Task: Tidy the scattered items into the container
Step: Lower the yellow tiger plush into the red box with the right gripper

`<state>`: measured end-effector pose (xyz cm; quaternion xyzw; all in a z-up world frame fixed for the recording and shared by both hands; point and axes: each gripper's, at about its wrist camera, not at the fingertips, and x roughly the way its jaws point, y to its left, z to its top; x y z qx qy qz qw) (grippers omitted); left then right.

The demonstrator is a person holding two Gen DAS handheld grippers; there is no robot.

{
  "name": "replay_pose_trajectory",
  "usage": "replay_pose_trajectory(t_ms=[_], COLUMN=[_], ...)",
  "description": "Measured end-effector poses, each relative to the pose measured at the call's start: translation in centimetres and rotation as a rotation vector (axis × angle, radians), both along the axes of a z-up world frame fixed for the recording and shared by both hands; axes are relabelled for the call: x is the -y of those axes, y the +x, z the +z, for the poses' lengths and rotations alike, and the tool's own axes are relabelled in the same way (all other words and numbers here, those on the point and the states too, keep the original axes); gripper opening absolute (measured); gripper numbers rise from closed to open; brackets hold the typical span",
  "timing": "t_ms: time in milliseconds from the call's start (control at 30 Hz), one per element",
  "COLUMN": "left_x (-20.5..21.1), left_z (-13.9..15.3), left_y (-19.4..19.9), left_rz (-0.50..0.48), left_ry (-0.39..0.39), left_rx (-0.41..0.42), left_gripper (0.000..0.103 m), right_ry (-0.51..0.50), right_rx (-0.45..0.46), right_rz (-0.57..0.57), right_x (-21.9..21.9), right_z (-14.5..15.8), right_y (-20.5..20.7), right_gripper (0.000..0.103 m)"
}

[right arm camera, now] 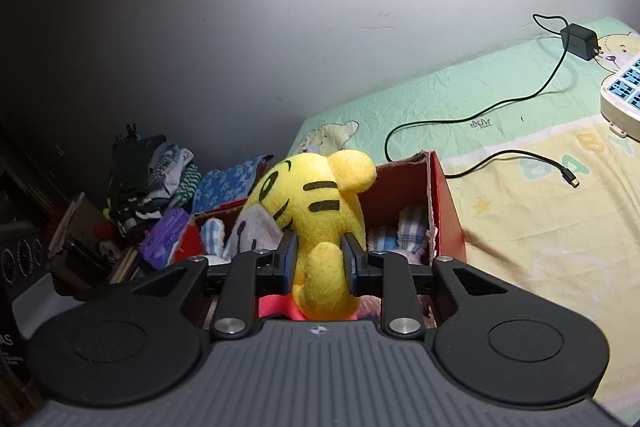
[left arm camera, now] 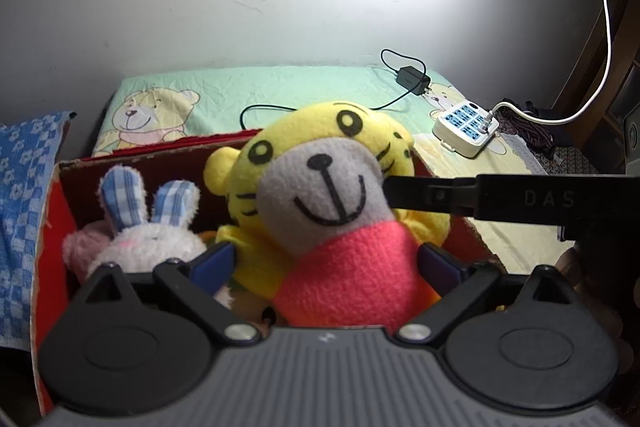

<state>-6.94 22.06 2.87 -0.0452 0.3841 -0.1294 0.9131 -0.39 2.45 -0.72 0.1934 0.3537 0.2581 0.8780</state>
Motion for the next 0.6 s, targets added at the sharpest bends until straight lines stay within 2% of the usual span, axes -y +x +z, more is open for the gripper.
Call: replay_pose_trajectory(t_ms=[233, 333, 400, 600], left_x=[0.1, -0.1, -0.1, 0.6], left_z=[-0.1, 0.4, 0.8, 1.9], left_y=[0.1, 0.0, -0.1, -0.8], left_rz=[0.012, 0.019, 0.028, 0.059], left_ry=[0.02, 0.011, 0.008, 0.052], left_rx=[-0.007, -0.011, -0.014, -0.013], left_gripper=[0.099, 0.1, 0.1, 0.1], right_ry=[-0.066, -0.038, -0.012, 0.003], right_rx=[-0.021, -0.039, -0.026, 0.036], right_rz=[0.003, -0.007, -0.012, -0.025], right_x=[-1.1, -0.9, -0.5, 0.2], right_z=[-1.1, -1.3, -0.9, 1.2], right_y=[0.4, 0.4, 0.1, -1.6], right_gripper=[0.027, 0.029, 0.034, 0.037])
